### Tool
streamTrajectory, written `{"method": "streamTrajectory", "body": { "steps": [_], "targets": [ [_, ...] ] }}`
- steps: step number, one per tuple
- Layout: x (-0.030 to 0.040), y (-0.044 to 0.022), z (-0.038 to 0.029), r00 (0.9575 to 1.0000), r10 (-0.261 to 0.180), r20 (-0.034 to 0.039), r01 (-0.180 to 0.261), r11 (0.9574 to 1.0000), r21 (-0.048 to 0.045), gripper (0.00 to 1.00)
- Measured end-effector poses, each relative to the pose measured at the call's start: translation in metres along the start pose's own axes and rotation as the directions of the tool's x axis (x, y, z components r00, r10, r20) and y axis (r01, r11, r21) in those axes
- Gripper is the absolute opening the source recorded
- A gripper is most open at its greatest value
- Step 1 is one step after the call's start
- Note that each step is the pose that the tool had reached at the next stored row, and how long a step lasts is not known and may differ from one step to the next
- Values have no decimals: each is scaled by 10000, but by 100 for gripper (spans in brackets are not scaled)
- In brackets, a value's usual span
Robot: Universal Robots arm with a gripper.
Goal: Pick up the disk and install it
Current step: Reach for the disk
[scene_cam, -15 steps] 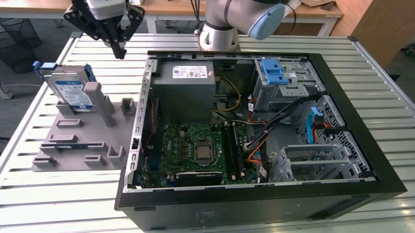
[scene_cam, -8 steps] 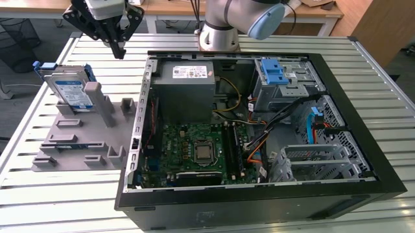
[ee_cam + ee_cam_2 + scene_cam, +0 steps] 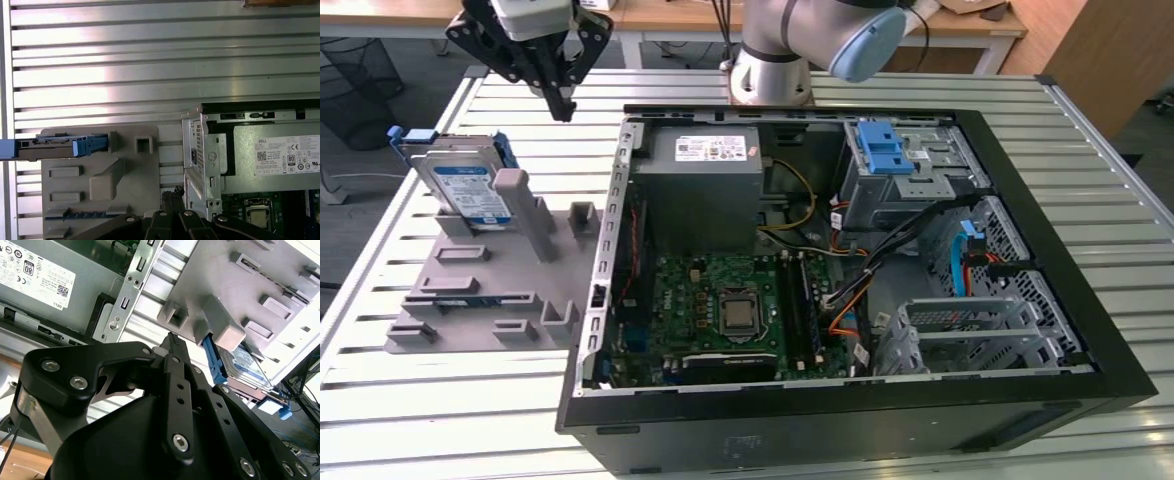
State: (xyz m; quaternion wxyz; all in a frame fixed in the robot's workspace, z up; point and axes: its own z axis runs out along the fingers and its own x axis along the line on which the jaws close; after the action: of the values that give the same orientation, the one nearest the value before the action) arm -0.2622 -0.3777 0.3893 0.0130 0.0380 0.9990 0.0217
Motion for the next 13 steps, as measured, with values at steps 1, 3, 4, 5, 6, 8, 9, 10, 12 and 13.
{"method": "streamTrajectory", "body": {
  "steps": [1, 3, 4, 5, 6, 8, 9, 10, 12, 13],
  "targets": [
    [3, 1, 1, 10000, 0, 0, 0, 10000, 0, 11],
    [9, 2, 1, 10000, 0, 0, 0, 10000, 0, 11],
    [12, 3, 2, 10000, 0, 0, 0, 10000, 0, 11],
    [15, 3, 3, 10000, 0, 1, 0, 10000, -1, 11],
    [18, 4, 3, 10000, 0, 0, 0, 10000, 0, 11],
    [23, 6, 4, 10000, 0, 0, 0, 10000, 0, 11],
    [26, 7, 4, 10000, 0, 0, 0, 10000, 0, 11],
    [30, 8, 5, 10000, 0, 0, 0, 10000, 0, 11],
    [38, 11, 6, 10000, 0, 0, 0, 10000, -1, 11],
    [41, 12, 6, 10000, 0, 1, 0, 10000, -1, 11]
  ]
}}
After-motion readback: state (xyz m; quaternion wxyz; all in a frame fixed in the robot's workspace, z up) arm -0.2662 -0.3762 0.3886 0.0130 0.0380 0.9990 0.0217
